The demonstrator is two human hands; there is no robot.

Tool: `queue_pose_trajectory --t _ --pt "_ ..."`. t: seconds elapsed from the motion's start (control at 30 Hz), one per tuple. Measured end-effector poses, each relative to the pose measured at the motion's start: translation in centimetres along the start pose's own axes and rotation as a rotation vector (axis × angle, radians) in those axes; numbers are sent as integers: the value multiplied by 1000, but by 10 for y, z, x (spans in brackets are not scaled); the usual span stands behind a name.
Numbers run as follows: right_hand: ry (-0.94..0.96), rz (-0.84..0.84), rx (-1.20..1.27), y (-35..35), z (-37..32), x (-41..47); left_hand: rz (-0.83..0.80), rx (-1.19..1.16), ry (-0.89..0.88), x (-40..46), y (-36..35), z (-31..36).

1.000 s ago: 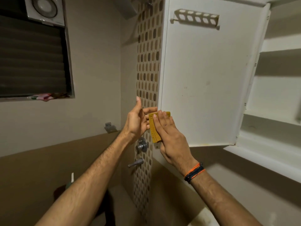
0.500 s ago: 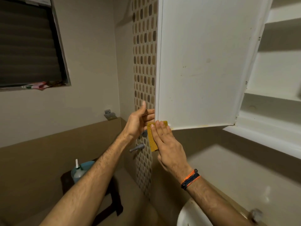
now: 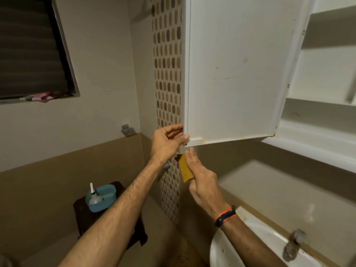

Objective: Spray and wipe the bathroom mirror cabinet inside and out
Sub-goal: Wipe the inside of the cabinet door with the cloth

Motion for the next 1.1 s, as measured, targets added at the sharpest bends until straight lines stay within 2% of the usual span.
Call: queue_pose_trajectory --t 0.1,0.17,0.2,0.37,0.53,0.77,0.93,1.1 --pt "-288 209 391 10 7 -8 26 88 -8 -4 -1 -2" --pt "-447 333 550 20 10 -6 18 101 12 -6 -2 -5" --pt "-468 373 580 26 11 -3 10 94 26 -6 -4 -6" --pt "-261 475 379 44 1 15 -17 85 -3 -11 -10 -10" --pt "29 249 -15 13 -12 20 -1 9 6 -15 -14 -13" --pt "94 291 -176 18 3 25 75 28 33 -12 -14 -18" --pt "21 300 -183 36 16 28 133 89 16 -15 -18 -17" --pt "-43 363 -141 55 27 29 174 40 26 -27 -24 -18"
Point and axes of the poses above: each hand's wrist, its own x-axis towards the middle knuckle, its own y-axis out of the back of the hand, z = x × y, the point moved 2 cm from there along x, towards the middle knuckle, and after that the axes turned 12 degrees about -y, right-handed, at the moved point
